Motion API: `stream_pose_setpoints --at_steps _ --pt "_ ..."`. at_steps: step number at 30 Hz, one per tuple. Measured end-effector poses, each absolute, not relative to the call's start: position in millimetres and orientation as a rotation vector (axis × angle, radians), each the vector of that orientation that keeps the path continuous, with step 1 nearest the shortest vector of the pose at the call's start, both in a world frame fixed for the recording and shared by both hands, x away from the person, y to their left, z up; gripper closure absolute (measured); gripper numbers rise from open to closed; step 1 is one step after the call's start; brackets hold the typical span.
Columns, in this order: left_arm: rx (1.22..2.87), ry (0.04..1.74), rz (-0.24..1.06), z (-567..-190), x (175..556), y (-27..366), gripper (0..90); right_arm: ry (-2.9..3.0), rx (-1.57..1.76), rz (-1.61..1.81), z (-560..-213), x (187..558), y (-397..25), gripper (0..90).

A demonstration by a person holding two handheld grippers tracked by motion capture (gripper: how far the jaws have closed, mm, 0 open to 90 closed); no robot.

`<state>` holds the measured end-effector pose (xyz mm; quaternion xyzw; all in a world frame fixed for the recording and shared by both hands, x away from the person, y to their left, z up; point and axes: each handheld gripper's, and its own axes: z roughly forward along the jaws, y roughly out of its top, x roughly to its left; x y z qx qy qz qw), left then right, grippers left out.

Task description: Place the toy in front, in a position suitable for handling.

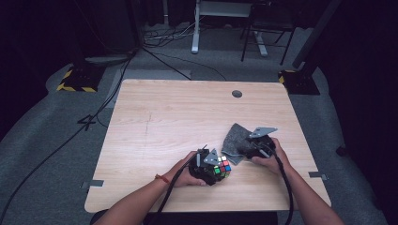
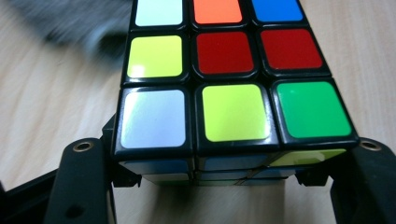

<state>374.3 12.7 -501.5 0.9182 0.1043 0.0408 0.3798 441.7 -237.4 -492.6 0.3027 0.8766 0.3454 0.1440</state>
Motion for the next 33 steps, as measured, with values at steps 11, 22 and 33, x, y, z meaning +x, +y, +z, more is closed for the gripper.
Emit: stream_pose_setpoints --at_steps 11,22,33 --pt "2.364 0.363 0.084 -499.7 378.5 45.8 16.0 2.526 0.787 1.128 -474.1 433.6 -217.6 31.1" --pt "2.305 0.459 0.149 -489.9 390.3 76.0 17.7 2.591 0.606 1.265 -452.5 398.5 -233.3 27.3" --pt "2.226 0.605 0.314 -477.4 418.9 74.7 22.4 2.594 0.61 1.313 -452.8 349.0 -199.9 17.9"
